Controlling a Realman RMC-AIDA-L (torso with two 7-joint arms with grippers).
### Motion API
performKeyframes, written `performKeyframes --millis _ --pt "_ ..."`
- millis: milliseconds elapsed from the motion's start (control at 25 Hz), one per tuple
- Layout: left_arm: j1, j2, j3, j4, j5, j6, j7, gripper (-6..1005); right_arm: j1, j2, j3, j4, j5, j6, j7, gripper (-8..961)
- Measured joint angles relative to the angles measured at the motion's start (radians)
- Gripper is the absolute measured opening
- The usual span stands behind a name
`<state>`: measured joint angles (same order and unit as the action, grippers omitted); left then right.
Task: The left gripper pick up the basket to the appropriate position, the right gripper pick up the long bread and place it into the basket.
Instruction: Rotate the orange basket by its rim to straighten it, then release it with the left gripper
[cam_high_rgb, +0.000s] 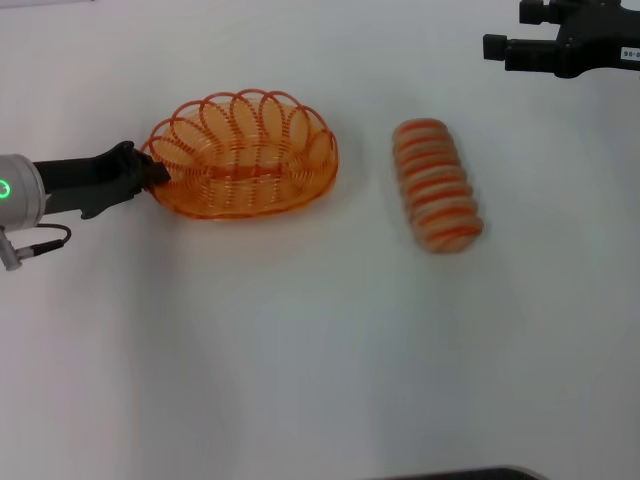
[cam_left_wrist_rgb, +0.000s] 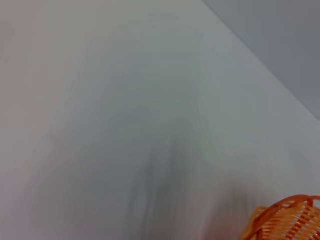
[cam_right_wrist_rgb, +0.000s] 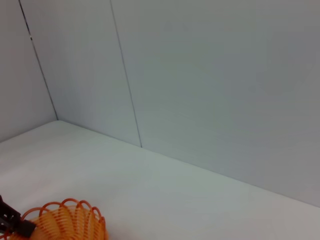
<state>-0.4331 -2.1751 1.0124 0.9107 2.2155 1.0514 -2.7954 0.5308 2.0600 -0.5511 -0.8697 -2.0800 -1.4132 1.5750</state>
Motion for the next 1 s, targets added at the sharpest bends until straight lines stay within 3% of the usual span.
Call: performKeyframes --millis 720,1000 --pt "0.001 0.002 -0.001 0.019 -0.017 0.020 0.007 135 0.001 0.000 0.007 0.000 0.000 -0.004 0.002 836" --pt "0.012 0.005 -0.007 0.049 -0.040 0.051 0.026 421 0.007 -0.001 0.009 -0.002 0.000 -0.003 0.005 837"
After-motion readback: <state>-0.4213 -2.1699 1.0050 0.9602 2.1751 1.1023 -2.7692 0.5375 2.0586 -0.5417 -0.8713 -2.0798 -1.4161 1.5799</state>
